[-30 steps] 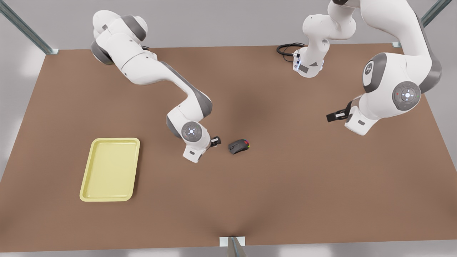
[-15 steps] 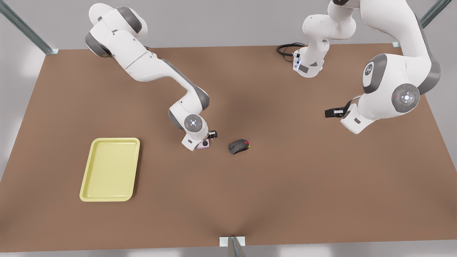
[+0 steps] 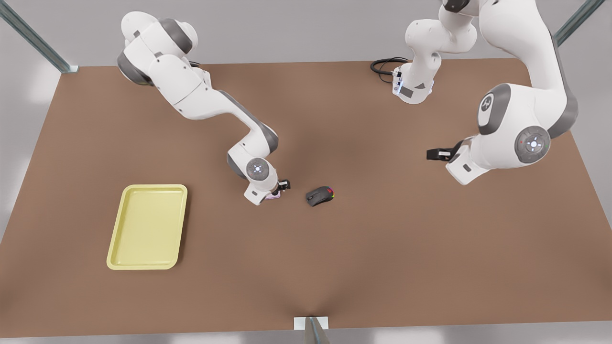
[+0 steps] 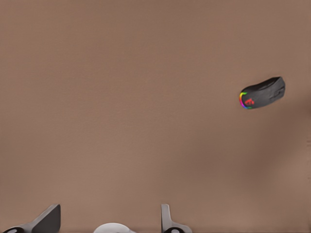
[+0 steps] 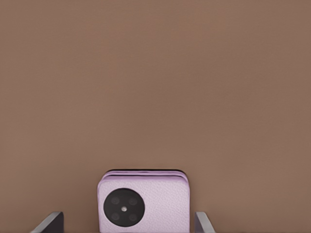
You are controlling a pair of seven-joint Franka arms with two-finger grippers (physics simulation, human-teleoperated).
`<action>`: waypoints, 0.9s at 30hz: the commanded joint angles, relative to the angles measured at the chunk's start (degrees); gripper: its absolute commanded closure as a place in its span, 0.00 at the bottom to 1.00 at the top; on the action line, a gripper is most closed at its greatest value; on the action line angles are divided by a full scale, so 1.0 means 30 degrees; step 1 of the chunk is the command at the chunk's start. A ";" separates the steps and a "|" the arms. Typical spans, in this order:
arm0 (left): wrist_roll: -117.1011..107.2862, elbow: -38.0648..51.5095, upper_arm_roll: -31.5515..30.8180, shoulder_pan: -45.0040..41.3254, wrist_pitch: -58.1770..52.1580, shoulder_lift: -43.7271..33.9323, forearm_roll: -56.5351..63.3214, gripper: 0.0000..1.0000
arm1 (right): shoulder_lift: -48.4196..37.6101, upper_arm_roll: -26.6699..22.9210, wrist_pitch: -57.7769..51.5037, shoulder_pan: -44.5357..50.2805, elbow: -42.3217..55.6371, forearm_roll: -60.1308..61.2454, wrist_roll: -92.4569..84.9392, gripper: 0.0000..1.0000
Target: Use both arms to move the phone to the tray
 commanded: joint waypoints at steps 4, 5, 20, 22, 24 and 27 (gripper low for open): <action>0.1136 0.0066 0.0056 0.0007 0.0590 -0.0008 -0.0193 0.00 | 0.0049 0.0021 0.0356 -0.0224 -0.0326 -0.0519 -0.2132 0.00; 0.1107 0.0037 0.0056 0.0007 0.0679 -0.0008 -0.0222 0.00 | 0.0049 0.0021 0.0356 -0.0224 -0.0326 -0.0519 -0.2190 0.00; 0.1137 0.0037 0.0232 0.0037 0.1147 0.0344 -0.0280 0.00 | 0.0313 0.0021 0.0795 -0.0137 -0.0678 -0.0929 -0.2894 0.00; 0.1137 0.0037 0.0232 0.0037 0.1265 0.0520 -0.0251 0.00 | 0.0342 0.0021 0.0825 -0.0078 -0.0707 -0.0929 -0.2894 0.00; 0.1137 0.0037 0.0232 0.0037 0.1265 0.0549 -0.0251 0.00 | 0.0430 0.0021 0.0942 -0.0049 -0.0736 -0.0929 -0.2894 0.00; 0.1137 0.0037 0.0232 0.0066 0.1265 0.0636 -0.0251 0.00 | 0.0459 0.0021 0.0942 -0.0049 -0.0736 -0.0929 -0.2894 0.00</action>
